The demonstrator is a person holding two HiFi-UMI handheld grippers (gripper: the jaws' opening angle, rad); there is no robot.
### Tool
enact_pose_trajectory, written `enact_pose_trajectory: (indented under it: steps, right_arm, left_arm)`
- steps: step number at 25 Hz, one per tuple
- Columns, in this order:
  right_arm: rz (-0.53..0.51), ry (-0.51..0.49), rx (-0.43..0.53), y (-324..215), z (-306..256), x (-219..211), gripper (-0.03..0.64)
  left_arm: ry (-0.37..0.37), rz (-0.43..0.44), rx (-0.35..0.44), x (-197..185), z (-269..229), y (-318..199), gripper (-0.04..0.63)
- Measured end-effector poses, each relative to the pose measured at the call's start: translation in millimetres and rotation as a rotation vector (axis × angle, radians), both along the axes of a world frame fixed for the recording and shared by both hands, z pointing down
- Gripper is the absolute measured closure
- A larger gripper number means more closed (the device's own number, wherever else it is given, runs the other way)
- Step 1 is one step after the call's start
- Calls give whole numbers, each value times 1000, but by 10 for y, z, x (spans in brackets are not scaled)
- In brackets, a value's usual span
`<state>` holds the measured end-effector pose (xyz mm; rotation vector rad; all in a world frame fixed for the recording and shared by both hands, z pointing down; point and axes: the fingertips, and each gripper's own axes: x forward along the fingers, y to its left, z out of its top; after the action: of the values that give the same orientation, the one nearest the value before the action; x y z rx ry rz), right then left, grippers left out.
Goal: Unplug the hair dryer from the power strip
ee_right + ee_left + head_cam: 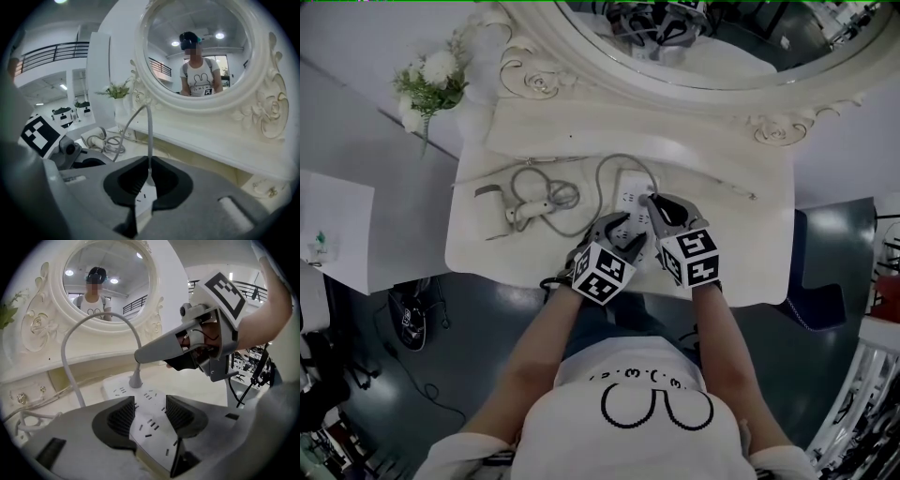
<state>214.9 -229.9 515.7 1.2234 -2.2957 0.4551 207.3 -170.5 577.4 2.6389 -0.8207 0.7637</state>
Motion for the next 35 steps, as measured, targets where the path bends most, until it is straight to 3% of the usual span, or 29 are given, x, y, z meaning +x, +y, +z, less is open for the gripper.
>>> enact_pose_trajectory:
  steps: [5,11,14,18,21,26,30,35]
  right_arm:
    - [-41,17,20,-174,-18,-133,594]
    - [35,-59,26,-93,-121,98,594]
    - [30,-92,65,-68,-360,129,594]
    - [43,-113,43,-97,-438,180,594]
    - [98,-138,-21,-103,-344,266,592]
    - [247,-256,-253,-157,-55,512,591]
    - [305,-295,-393,-205,194,624,591]
    - [352,-201,-375,-314,386,741,589]
  left_arm:
    - [-14,19,-2,7,-2,-1,390]
    - [-7,13,-9,-6,0,-18,390]
    - [-7,24,-7,-14,0,-20,390]
    - [-13,40,-13,-9,1,-2,390]
    - [-12,45,-15,-12,-1,-3,390]
    - [1,41,-26,-9,-13,-4,390]
    - [-1,40,-24,-8,-10,2,390]
    - [5,39,-29,-4,-10,-5,390]
